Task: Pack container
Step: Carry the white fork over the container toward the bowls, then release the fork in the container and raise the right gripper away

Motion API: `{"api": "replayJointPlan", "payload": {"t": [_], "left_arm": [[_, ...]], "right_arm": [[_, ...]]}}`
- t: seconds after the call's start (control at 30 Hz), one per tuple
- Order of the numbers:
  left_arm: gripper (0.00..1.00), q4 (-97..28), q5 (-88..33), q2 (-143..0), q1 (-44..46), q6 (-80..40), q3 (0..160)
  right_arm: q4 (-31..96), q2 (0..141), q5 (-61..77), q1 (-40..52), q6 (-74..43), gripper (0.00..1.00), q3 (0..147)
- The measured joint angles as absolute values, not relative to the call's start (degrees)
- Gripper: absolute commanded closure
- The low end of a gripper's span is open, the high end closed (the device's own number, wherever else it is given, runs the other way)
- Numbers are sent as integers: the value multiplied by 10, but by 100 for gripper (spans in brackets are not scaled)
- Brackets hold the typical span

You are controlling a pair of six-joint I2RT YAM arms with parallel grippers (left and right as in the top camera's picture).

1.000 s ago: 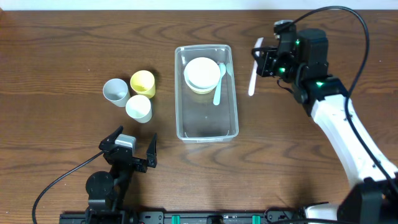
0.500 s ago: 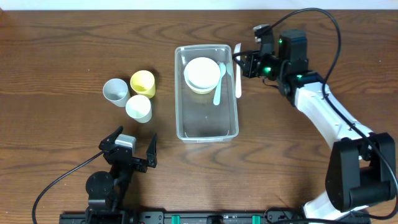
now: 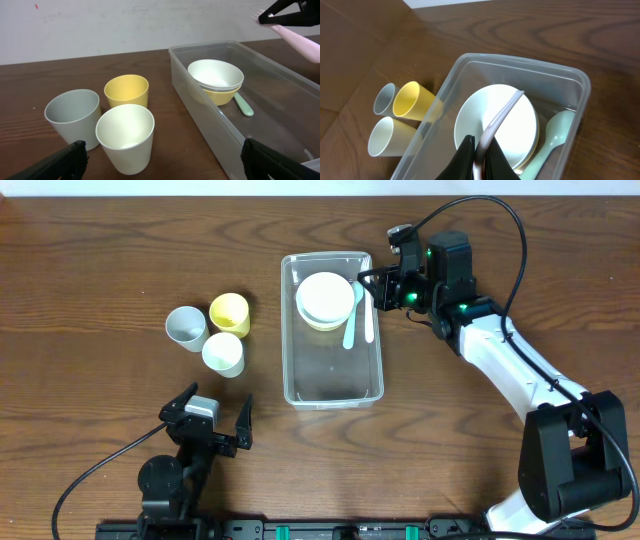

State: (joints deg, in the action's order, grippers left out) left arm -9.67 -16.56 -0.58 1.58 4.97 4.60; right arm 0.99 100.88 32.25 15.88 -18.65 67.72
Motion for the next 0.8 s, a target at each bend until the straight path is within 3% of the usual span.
{"api": "replayJointPlan", "payload": {"t": [0.07,0.13,0.17,0.43,0.63,0.8], "left_arm": [[2,-97,-166,-6,16,50,46],[2,-97,-166,-6,16,50,46],[2,-97,-166,-6,16,50,46],[2,-97,-166,-6,16,50,46],[2,-97,-166,-6,16,50,46],[2,-97,-166,-6,16,50,46]], "right_arm": [[10,1009,318,159,-189,57,677],[9,1009,312,159,-191,35,677],[8,1009,309,159,-191,29,677],[10,1009,300,159,-190,20,677],[14,1009,312,157,-194,1,678],[95,1009,359,132,-197,1,717]]}}
